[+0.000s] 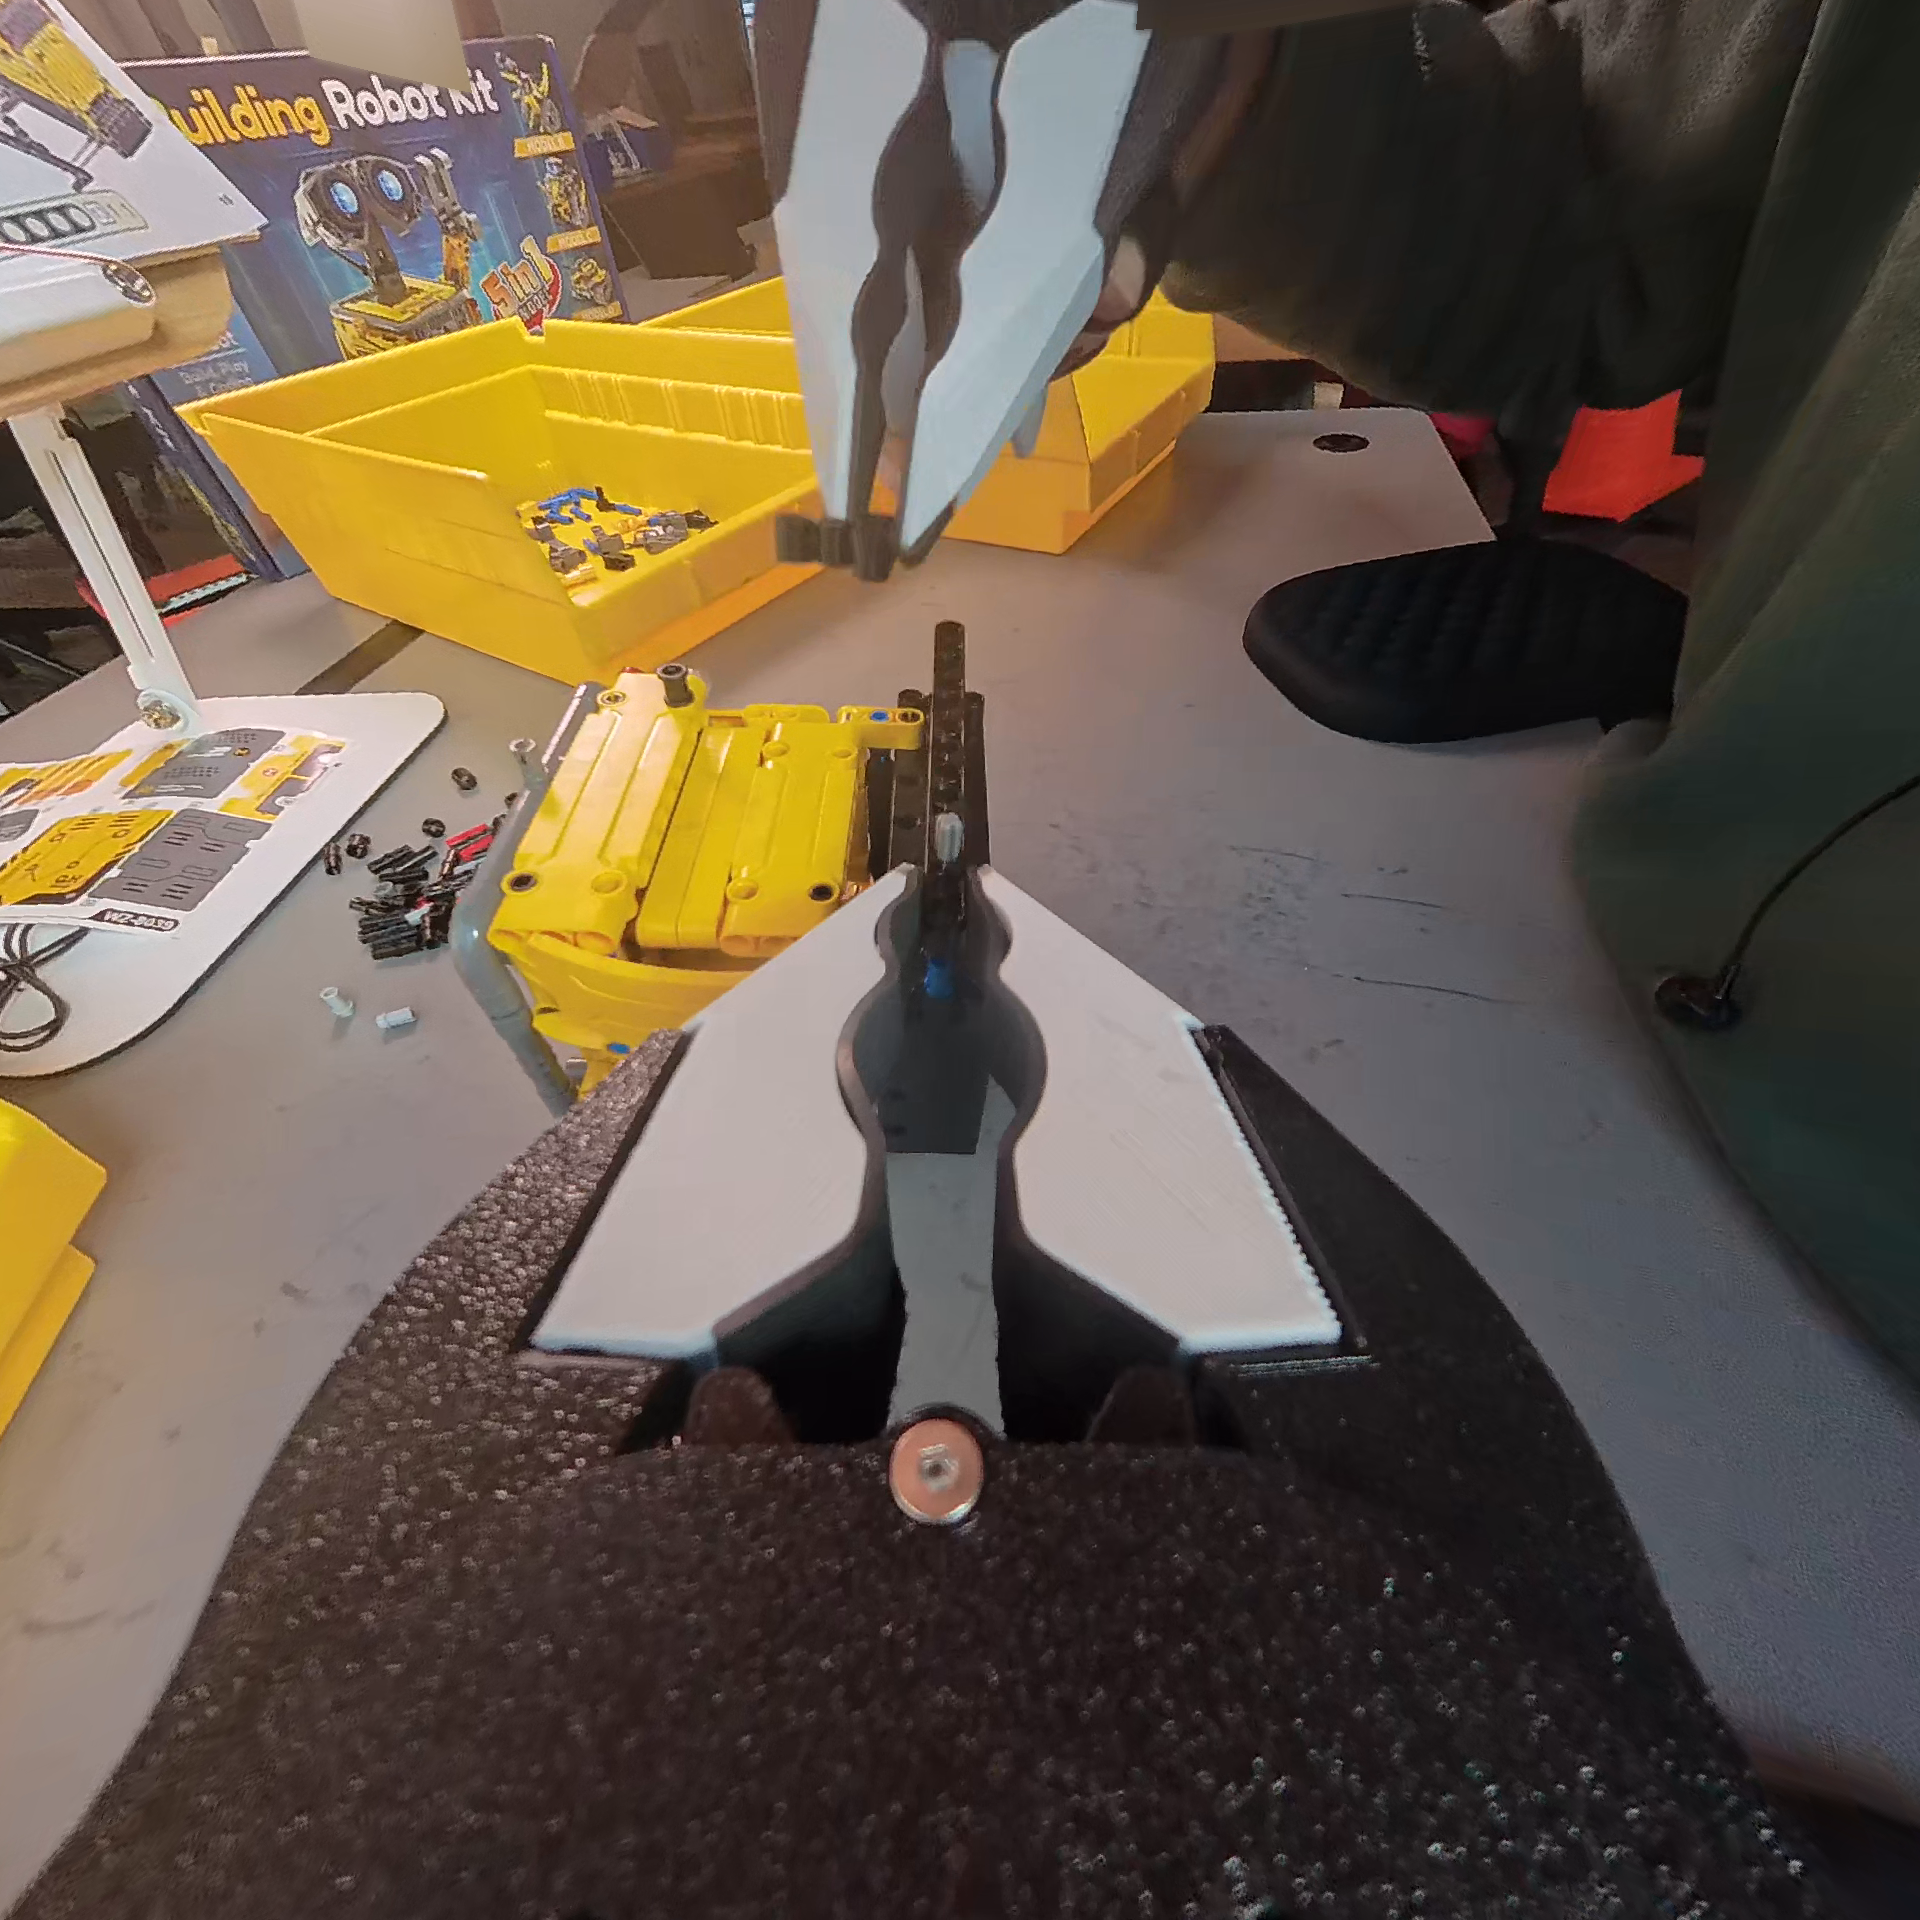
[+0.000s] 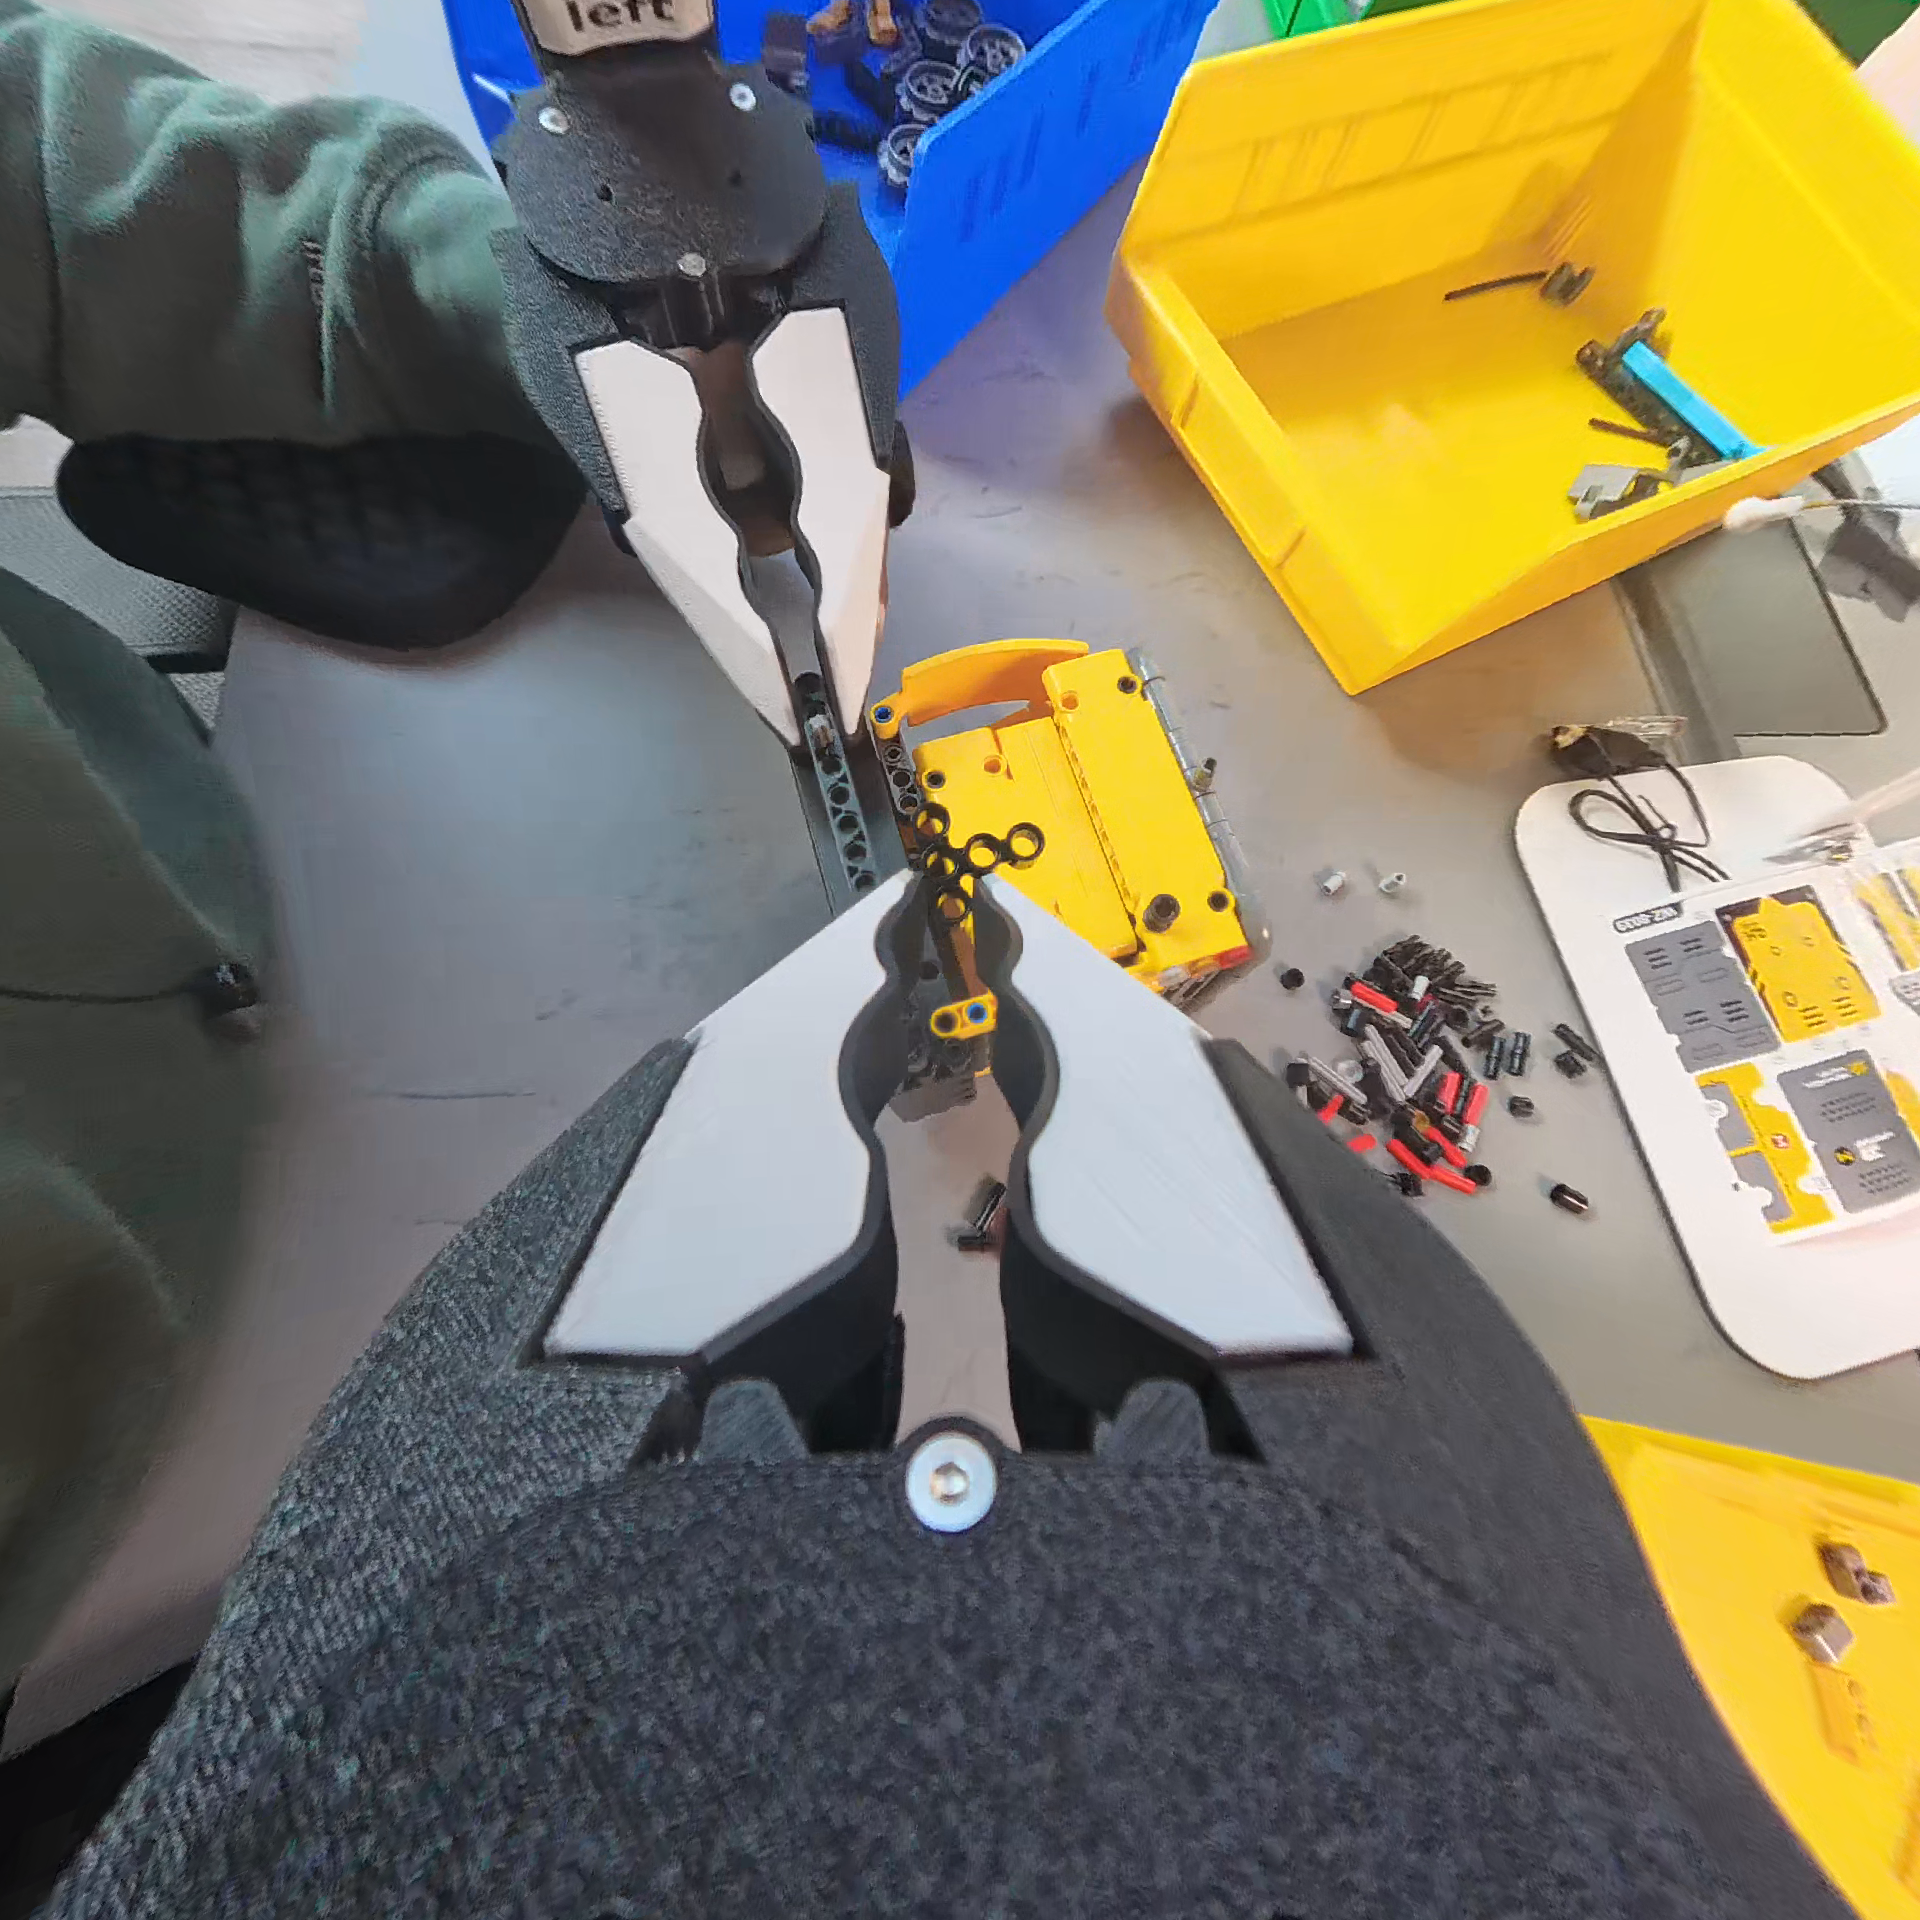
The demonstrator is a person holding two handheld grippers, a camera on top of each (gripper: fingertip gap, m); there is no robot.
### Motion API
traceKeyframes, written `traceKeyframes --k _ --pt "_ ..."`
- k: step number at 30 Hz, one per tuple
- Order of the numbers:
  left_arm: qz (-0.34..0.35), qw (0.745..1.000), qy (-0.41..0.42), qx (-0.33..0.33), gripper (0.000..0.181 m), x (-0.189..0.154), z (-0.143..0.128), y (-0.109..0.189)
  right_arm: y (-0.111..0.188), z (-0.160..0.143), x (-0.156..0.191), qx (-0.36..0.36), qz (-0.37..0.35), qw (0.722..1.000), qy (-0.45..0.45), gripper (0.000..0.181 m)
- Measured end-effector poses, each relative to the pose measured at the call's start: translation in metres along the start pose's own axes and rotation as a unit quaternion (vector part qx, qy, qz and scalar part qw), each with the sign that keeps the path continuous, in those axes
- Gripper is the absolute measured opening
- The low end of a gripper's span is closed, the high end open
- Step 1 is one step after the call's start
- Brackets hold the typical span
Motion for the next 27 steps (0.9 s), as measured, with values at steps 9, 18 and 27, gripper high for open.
traceKeyframes --k 9,18,27 --pt "-0.004 1.000 -0.017 0.018 0.007 -0.004 -0.003 -0.004 -0.034 -0.011 -0.006 0.060 0.074 0.995 0.003 0.008" --pt "0.031 0.998 -0.050 0.018 0.007 -0.006 -0.004 -0.004 -0.039 -0.015 -0.004 0.117 0.122 0.984 0.047 0.008" --pt "0.077 0.992 -0.086 0.047 0.008 -0.008 -0.003 -0.005 -0.045 -0.017 -0.005 0.151 0.159 0.976 -0.001 0.008"
Point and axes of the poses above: each gripper's, where its closed fingertips meet, y back along the fingers, z out of its top, x = y × z across the jaws, the point moved 3 cm from there along y, back along the fingers, and after that the axes turned 9 degrees about z, right-handed, at the moved point
